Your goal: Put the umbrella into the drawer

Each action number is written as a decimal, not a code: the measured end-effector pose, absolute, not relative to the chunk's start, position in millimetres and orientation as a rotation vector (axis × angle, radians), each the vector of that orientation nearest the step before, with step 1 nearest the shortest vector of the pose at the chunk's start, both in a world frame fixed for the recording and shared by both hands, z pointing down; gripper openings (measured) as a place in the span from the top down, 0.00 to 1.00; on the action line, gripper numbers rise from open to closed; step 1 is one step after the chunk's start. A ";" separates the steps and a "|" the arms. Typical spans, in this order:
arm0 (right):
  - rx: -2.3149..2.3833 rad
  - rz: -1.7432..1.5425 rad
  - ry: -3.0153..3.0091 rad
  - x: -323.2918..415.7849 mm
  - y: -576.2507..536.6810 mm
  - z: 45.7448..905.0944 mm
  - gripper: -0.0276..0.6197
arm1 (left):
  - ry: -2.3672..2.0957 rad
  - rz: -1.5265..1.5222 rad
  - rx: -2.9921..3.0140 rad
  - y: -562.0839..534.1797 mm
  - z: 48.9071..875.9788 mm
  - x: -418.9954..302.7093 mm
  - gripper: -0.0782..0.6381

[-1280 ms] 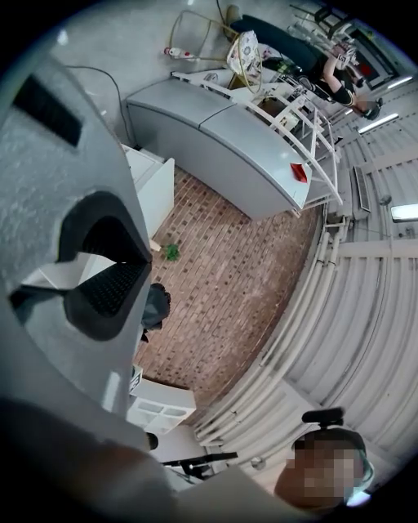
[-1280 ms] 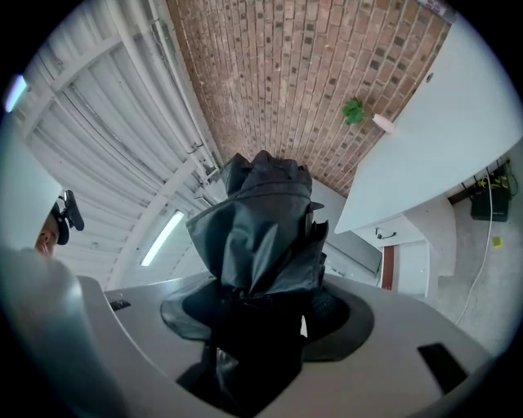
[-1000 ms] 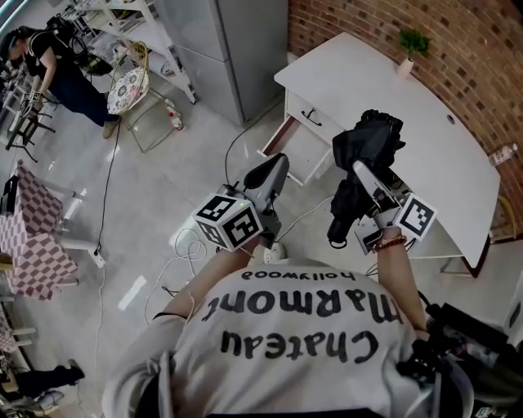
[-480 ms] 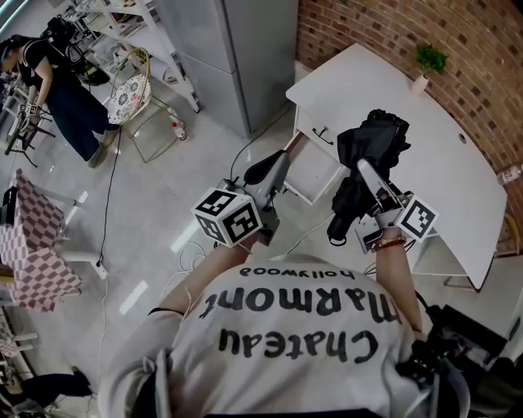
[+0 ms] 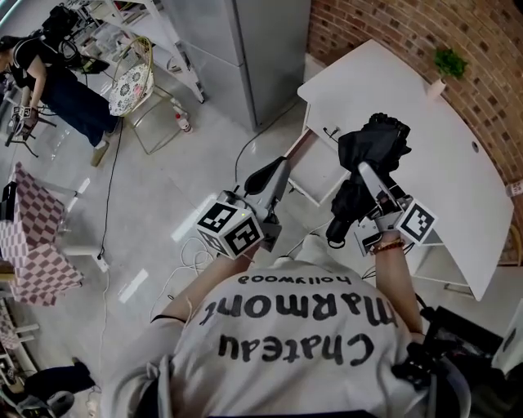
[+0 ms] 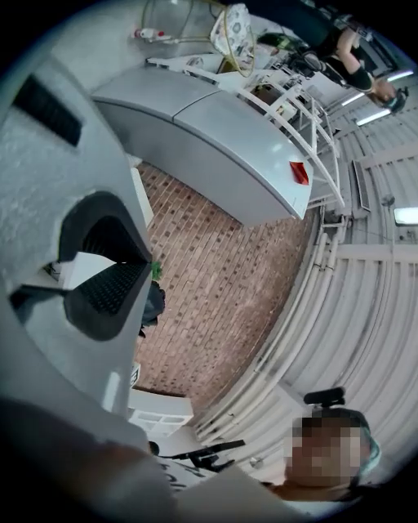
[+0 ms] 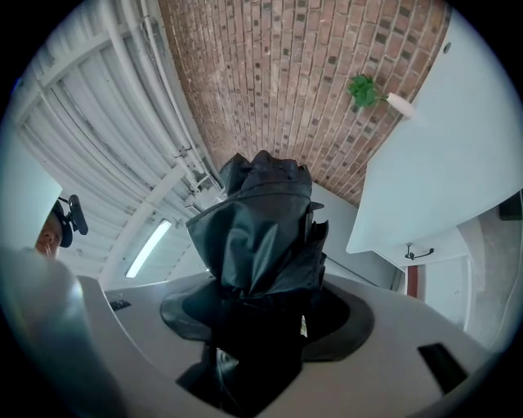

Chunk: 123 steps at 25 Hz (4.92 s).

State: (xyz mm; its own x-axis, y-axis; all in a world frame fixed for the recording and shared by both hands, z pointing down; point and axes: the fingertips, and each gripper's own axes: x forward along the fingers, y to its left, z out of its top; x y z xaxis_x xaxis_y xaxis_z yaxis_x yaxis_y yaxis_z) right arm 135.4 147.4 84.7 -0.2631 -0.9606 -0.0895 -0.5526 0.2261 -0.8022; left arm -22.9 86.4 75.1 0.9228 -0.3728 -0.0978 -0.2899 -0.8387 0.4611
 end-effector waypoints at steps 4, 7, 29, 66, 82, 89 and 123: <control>-1.398 -0.943 1.930 130.8 131.0 100.0 0.57 | -0.539 -0.225 2.600 70.0 88.9 -30.4 0.87; -1.378 -1.008 1.943 136.5 114.1 112.0 0.57 | -0.578 -0.213 2.571 54.4 99.0 -24.5 0.87; -1.421 -1.319 2.389 142.0 -27.5 233.4 0.57 | -0.839 -0.028 2.461 -59.4 190.3 48.4 0.87; -1.770 -1.850 2.426 168.4 -44.6 579.0 0.57 | -0.910 0.252 2.094 -60.3 491.1 60.1 0.87; -1.974 -1.933 2.114 202.8 -49.0 663.5 0.57 | -0.799 0.228 2.076 -31.6 561.7 45.4 0.87; -1.998 -2.030 2.049 212.3 -43.8 701.0 0.57 | -0.815 0.267 2.068 -25.5 581.1 32.7 0.87; -2.157 -1.768 2.249 239.1 -77.2 747.5 0.57 | -0.887 0.224 2.284 -87.5 608.2 31.8 0.87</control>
